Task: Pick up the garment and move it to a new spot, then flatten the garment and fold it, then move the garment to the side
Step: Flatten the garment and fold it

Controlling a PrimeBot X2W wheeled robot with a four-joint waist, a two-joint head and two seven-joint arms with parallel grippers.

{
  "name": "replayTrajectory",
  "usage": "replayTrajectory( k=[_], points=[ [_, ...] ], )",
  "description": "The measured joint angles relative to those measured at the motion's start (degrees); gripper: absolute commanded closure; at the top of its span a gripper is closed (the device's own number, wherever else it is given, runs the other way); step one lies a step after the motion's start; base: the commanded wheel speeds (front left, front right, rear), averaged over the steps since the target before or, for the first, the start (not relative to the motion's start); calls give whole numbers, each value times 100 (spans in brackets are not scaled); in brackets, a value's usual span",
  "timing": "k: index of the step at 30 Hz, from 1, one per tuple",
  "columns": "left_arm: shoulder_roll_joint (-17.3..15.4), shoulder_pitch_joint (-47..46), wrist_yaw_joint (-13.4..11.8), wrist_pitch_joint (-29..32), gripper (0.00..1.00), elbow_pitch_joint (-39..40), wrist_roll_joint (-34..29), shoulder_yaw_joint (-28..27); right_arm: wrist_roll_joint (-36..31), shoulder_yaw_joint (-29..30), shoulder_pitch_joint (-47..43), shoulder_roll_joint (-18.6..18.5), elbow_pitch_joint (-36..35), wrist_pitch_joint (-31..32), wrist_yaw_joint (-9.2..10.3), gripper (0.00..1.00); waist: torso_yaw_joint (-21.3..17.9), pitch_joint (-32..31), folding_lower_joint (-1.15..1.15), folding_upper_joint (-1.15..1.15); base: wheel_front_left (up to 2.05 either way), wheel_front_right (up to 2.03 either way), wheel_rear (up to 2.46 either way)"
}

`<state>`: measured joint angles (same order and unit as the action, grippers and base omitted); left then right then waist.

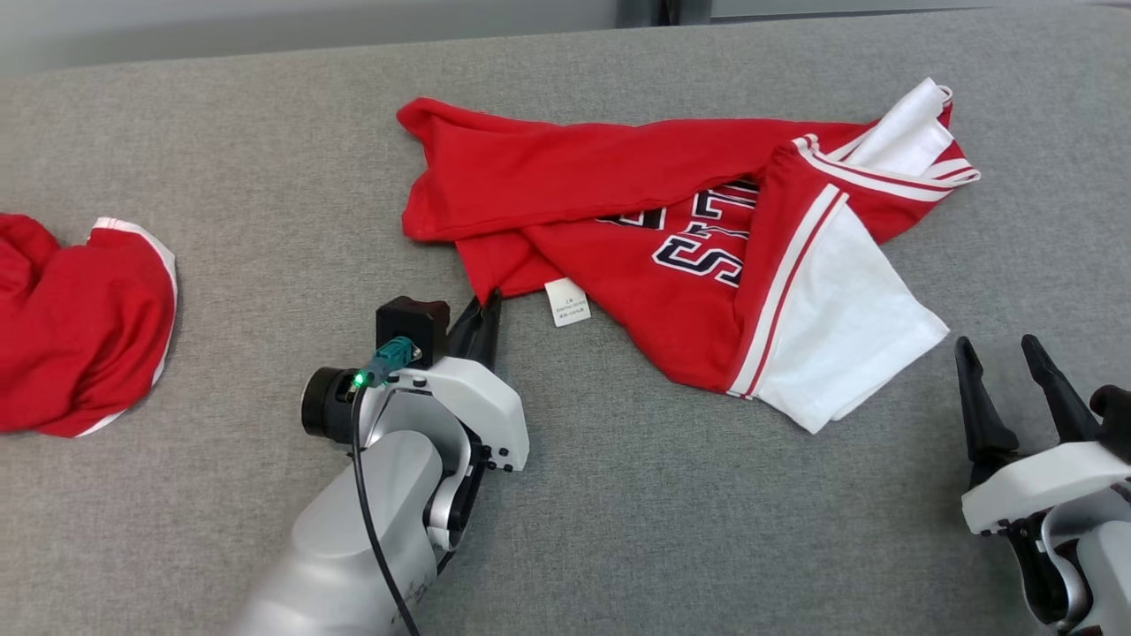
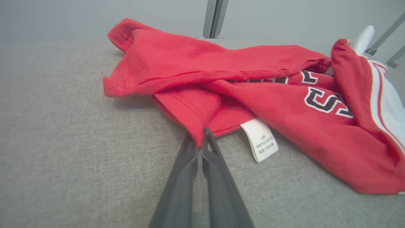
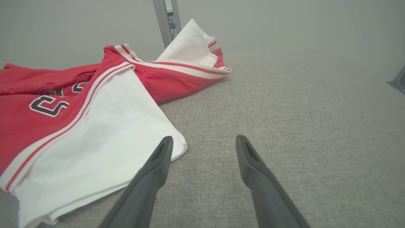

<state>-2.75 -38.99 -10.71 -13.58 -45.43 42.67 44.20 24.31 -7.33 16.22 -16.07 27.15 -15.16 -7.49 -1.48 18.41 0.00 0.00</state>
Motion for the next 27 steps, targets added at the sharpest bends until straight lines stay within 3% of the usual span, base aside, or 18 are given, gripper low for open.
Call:
replayTrajectory(
  k=[10, 25, 26, 27],
  points=[
    [1, 109, -144, -33, 100, 253, 40, 319, 486, -503, 456, -114, 738, 1, 0, 0, 294, -55, 0, 0, 0, 0, 0],
    [0, 12, -310, -29, 100, 470, 111, 621, 1026, -845, 690, -298, 1017, -1, 0, 0, 462, 62, 0, 0, 0, 0, 0],
    [0, -4, -333, -30, 100, 472, 120, 627, 1070, -878, 698, -305, 1027, -1, 0, 49, 462, 61, 0, 0, 0, 0, 0],
    [0, -8, -342, -30, 100, 472, 122, 633, 1103, -920, 706, -316, 1038, -2, 0, 90, 461, 57, 0, 0, 0, 0, 0]
  ],
)
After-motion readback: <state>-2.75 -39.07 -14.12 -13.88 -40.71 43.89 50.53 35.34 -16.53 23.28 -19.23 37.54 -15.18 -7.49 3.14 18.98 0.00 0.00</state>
